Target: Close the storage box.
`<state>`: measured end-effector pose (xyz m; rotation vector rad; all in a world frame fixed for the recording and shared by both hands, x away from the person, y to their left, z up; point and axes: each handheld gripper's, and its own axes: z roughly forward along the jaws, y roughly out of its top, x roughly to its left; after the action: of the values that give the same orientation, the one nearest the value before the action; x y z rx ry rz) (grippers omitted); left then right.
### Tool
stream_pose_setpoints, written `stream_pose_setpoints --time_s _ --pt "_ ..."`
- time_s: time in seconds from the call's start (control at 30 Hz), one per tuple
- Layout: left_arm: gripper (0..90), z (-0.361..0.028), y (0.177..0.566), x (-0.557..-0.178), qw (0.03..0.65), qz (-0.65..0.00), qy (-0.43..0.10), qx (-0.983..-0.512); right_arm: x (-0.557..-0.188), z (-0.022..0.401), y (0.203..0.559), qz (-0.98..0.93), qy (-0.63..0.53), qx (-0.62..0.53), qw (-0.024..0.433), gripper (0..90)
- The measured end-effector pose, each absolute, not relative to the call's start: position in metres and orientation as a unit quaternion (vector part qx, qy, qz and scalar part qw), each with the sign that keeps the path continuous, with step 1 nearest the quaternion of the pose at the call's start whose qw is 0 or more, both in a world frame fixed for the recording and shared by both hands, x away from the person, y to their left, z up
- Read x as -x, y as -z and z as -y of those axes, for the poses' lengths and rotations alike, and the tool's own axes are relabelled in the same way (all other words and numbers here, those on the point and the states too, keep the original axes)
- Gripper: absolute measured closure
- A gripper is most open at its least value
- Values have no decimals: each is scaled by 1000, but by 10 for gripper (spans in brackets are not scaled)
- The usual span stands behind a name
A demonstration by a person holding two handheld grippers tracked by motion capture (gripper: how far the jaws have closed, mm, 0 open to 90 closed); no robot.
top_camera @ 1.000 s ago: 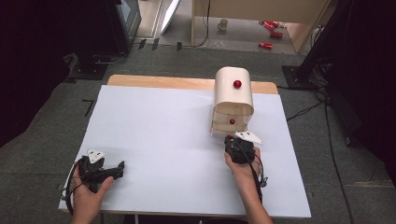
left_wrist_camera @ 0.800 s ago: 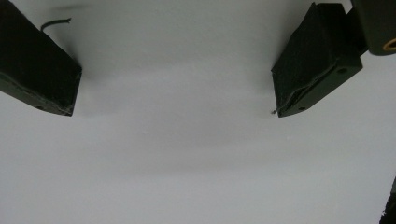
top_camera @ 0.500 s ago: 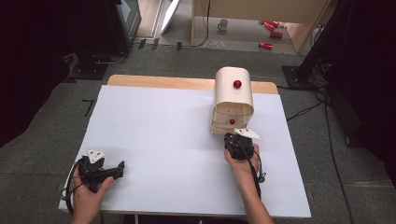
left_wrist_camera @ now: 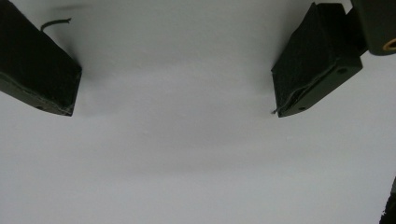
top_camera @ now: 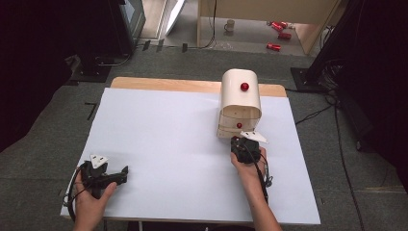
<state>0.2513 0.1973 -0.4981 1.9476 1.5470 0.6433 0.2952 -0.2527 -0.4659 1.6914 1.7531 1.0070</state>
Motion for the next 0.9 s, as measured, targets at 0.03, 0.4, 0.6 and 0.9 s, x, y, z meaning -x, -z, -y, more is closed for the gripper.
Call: stream_pose_setpoints --time_s 0.03,0.4,0.6,0.9 --pt "12 -197 498 -251 283 -578 -240 -727 -295 253 466 -645 -370 -621 250 737" --pt "12 -197 498 -251 282 -578 -240 -727 -287 266 462 -665 -396 -595 219 65" --pt "12 -197 498 -251 283 -578 -240 -727 -275 282 460 -668 -400 -587 223 0" --pt "12 -197 498 -251 282 -578 -240 -727 -258 308 459 -664 -391 -593 235 0"
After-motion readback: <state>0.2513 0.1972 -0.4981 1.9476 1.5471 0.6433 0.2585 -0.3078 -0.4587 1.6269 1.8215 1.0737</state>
